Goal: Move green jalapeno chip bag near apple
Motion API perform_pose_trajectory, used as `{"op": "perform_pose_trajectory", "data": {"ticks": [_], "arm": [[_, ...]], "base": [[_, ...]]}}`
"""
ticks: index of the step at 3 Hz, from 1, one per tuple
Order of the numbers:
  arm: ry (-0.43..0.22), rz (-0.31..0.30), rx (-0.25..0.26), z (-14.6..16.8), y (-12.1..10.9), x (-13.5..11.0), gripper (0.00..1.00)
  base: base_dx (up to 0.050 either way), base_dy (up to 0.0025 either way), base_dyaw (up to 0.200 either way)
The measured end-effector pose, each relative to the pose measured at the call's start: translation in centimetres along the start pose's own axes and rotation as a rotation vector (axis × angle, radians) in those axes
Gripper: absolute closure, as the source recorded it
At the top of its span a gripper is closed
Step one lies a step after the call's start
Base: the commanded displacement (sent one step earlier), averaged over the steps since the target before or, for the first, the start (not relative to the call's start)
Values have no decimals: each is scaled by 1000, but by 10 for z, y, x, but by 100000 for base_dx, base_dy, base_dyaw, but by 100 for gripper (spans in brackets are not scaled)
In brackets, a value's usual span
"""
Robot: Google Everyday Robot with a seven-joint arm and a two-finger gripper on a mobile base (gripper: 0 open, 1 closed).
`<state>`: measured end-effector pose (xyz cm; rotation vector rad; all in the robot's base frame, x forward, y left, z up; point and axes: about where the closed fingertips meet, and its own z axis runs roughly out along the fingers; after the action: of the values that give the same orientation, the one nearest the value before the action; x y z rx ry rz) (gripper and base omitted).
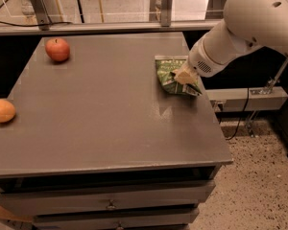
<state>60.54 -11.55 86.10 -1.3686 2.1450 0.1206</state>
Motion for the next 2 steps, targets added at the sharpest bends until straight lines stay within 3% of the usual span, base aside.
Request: {"op": "perform_pose_trajectory", "data": {"ticks": [1,2], "arm": [[-15,-10,-1,-3,1,-10,100],[-89,-71,29,-25,-11,-44,100]], "base": [[0,0,0],[0,0,0]]}}
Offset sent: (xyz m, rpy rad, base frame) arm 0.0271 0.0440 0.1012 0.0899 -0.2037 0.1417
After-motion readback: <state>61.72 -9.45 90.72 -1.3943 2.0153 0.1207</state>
